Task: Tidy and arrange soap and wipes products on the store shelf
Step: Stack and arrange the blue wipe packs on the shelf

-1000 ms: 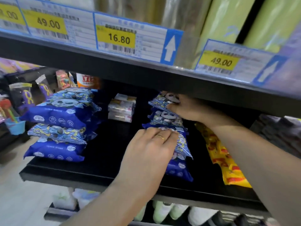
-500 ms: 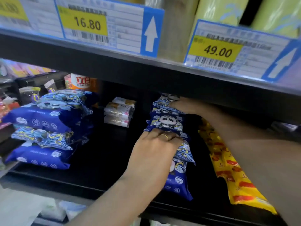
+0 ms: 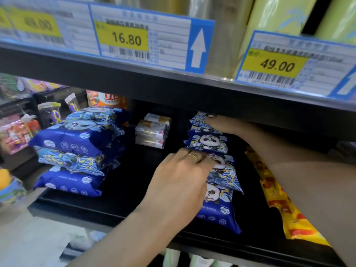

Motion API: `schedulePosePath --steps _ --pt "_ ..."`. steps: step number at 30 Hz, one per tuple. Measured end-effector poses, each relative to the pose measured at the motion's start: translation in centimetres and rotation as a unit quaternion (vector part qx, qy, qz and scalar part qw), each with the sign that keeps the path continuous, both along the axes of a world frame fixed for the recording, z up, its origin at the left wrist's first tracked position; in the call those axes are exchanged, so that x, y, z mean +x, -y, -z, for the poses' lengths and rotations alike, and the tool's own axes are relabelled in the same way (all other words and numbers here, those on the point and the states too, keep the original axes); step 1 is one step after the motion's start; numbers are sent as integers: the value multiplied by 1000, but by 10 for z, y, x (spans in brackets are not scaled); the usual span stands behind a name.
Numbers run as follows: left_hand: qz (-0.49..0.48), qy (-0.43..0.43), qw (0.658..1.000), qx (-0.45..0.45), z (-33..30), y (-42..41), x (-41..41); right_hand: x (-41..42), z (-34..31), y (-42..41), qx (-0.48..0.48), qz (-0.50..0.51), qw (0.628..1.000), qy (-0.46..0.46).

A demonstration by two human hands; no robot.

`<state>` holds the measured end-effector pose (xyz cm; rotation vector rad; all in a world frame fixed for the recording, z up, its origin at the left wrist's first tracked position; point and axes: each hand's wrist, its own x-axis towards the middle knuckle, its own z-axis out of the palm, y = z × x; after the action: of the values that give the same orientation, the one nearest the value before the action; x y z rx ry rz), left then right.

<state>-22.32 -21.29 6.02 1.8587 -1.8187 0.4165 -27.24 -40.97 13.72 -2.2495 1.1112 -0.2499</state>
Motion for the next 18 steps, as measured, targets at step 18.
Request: schedulePosePath --steps 18 --pt "-159 55 984 -52 -10 -126 157 135 3 -97 -104 -201 968 111"
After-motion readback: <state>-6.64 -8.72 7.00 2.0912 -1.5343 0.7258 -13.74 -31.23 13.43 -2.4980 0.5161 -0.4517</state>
